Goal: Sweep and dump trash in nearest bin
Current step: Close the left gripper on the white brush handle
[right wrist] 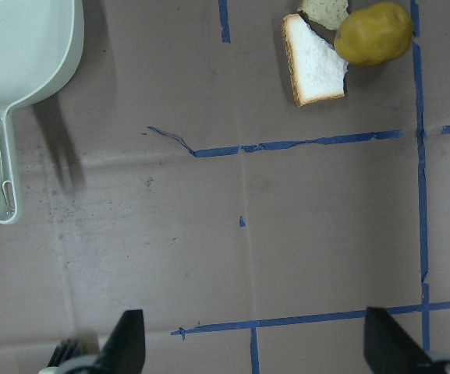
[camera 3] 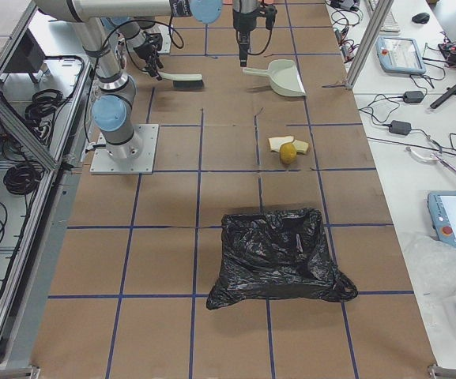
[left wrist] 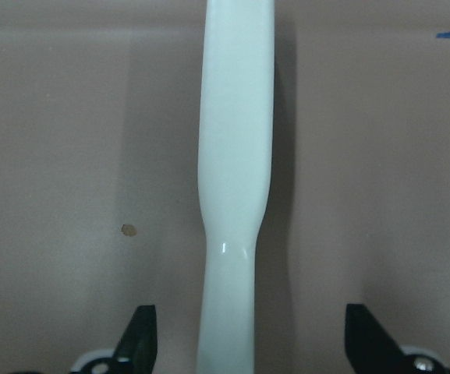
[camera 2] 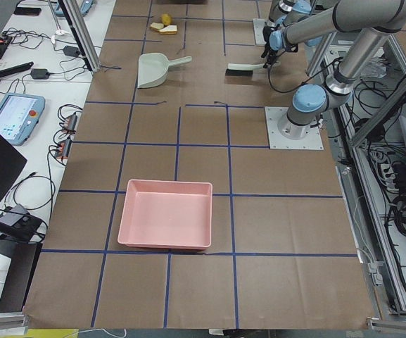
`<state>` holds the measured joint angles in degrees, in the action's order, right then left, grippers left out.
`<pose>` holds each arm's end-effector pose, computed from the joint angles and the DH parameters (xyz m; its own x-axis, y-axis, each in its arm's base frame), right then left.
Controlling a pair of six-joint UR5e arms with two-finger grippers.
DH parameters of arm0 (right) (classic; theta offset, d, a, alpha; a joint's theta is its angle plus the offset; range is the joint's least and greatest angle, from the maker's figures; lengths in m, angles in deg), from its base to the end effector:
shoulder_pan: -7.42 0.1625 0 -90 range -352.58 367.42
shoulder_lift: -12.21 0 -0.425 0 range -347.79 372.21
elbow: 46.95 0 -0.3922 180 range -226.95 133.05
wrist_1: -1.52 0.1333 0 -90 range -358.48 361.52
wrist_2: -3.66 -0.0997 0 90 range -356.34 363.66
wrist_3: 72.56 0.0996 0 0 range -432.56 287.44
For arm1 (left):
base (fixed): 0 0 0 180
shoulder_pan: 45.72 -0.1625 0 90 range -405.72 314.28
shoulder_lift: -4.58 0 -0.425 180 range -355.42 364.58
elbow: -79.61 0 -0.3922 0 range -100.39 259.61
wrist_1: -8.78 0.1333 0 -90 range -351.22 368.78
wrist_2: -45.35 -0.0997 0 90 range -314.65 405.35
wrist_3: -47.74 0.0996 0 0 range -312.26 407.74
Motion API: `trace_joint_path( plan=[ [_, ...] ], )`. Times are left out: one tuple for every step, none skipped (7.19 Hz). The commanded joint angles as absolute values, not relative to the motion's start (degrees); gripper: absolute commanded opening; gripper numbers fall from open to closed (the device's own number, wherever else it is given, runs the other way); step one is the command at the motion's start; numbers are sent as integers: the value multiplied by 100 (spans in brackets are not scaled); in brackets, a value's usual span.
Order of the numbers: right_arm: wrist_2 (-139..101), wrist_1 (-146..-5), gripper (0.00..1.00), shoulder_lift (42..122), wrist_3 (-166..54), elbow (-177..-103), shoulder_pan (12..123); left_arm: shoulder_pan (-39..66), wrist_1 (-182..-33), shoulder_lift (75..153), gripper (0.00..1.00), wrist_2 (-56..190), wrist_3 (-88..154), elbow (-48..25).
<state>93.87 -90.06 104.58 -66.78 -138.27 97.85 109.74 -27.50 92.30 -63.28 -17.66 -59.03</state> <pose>0.1365 -0.4777 0.4994 -0.9956 0.0933 -0.0010 0.0932 0.9946 -0.0460 -0.3739 -0.0592 0.2225 -0.9996 -0.0228 -0.0154 -0.0161 0.9398 -0.3414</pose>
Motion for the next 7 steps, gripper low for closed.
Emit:
trace_joint_path(
  plan=[
    [9393, -9006, 100, 10458, -6676, -13827, 9786, 10985, -2700, 9238, 80, -6310, -1774, -6048],
    [9393, -9006, 100, 10458, -6676, -13827, 9786, 10985, -2621, 9238, 74, -6284, -1782, -6049],
    [9393, -9006, 100, 10458, -6676, -13827, 9786, 10976, -2621, 9229, 62, -6084, -1774, -6049],
    [9384, -9006, 100, 10458, -6676, -13827, 9786, 10976, -2621, 9229, 47, -5934, -1774, -6057],
    [9393, -9006, 100, 10458, -6676, -13827, 9786, 10967, -2612, 9194, 33, -5793, -1774, -6057],
    [9393, -9006, 100, 10458, -6676, -13827, 9786, 10967, -2612, 9107, 18, -5792, -1774, -6066],
    [9384, -9006, 100, 10449, -6685, -13827, 9786, 10967, -2594, 9054, 8, -5792, -1765, -6057]
  ],
)
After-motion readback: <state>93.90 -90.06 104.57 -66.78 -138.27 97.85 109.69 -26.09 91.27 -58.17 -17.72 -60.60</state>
